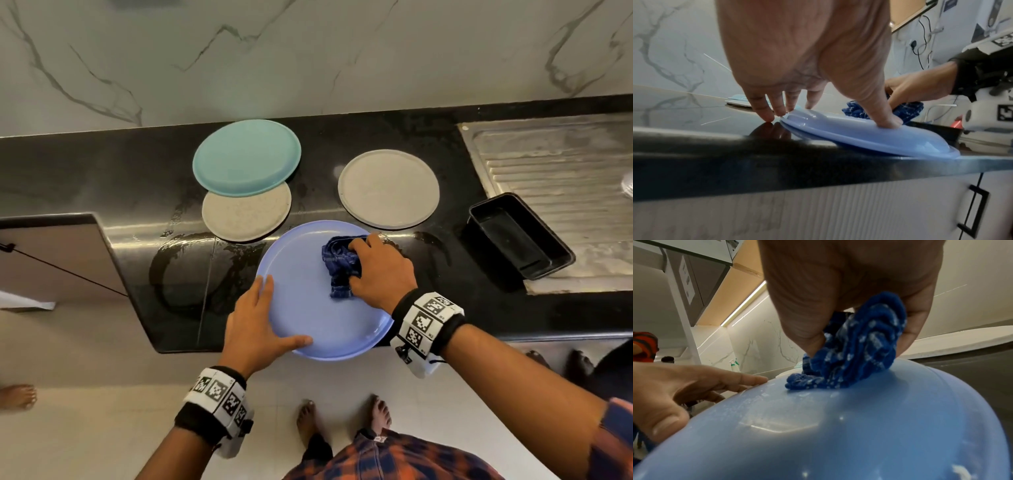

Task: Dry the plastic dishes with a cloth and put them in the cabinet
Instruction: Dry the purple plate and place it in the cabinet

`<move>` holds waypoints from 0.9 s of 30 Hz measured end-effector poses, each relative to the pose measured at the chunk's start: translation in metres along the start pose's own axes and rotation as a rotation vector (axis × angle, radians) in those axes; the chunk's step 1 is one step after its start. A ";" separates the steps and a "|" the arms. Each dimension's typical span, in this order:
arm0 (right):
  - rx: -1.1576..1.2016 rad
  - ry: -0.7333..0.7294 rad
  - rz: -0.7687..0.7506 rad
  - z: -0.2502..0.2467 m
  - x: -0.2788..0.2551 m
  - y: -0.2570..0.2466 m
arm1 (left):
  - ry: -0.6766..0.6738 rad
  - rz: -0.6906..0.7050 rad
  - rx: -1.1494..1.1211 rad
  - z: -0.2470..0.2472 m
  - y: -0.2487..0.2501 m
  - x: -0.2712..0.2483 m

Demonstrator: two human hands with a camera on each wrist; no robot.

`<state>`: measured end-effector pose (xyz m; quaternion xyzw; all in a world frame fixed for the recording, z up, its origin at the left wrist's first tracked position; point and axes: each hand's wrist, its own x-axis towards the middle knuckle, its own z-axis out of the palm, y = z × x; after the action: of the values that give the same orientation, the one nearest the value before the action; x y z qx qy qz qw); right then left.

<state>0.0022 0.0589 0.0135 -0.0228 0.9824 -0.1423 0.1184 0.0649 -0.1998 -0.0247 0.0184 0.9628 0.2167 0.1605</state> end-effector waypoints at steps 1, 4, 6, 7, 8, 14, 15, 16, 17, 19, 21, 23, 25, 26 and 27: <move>-0.008 0.000 -0.006 0.000 0.000 -0.001 | -0.017 -0.002 0.011 0.000 0.003 0.002; -0.054 0.016 -0.051 0.005 -0.007 -0.006 | -0.045 -0.018 0.014 -0.004 0.009 0.006; -0.087 -0.007 -0.123 0.009 -0.019 -0.005 | -0.050 -0.017 0.028 -0.006 0.011 0.006; -0.101 -0.030 -0.154 0.010 -0.026 -0.003 | -0.054 -0.013 0.036 -0.006 0.011 0.006; -0.118 -0.052 -0.174 0.010 -0.032 0.000 | -0.055 -0.010 0.043 -0.006 0.010 0.005; -0.096 -0.019 0.005 -0.009 -0.001 0.026 | -0.056 0.007 0.023 -0.006 0.010 0.005; -0.087 -0.009 0.049 -0.013 0.015 0.023 | -0.057 0.011 0.019 -0.007 0.010 0.004; -0.085 -0.007 0.078 -0.016 0.030 0.017 | -0.052 0.013 0.019 -0.007 0.010 0.005; -0.084 -0.011 0.088 -0.017 0.045 0.007 | -0.048 0.015 0.022 -0.007 0.010 0.005; -0.104 -0.026 0.059 -0.015 0.064 -0.018 | -0.042 0.017 0.034 -0.006 0.010 0.005; -0.158 -0.041 -0.012 -0.008 0.066 -0.046 | -0.032 0.015 0.035 -0.006 0.010 0.004; -0.166 -0.044 -0.103 0.004 0.049 -0.066 | -0.017 0.016 0.011 -0.005 0.010 0.003; -0.174 -0.034 -0.208 0.018 0.020 -0.071 | 0.001 0.016 -0.029 -0.004 0.009 0.002; -0.182 -0.030 -0.257 0.024 0.003 -0.069 | 0.008 0.014 -0.044 -0.003 0.008 0.003; -0.188 -0.030 -0.302 0.028 -0.015 -0.064 | 0.009 0.013 -0.051 -0.002 0.006 0.003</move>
<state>0.0245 -0.0093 0.0089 -0.1834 0.9749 -0.0655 0.1076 0.0611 -0.1944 -0.0212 0.0194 0.9576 0.2422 0.1552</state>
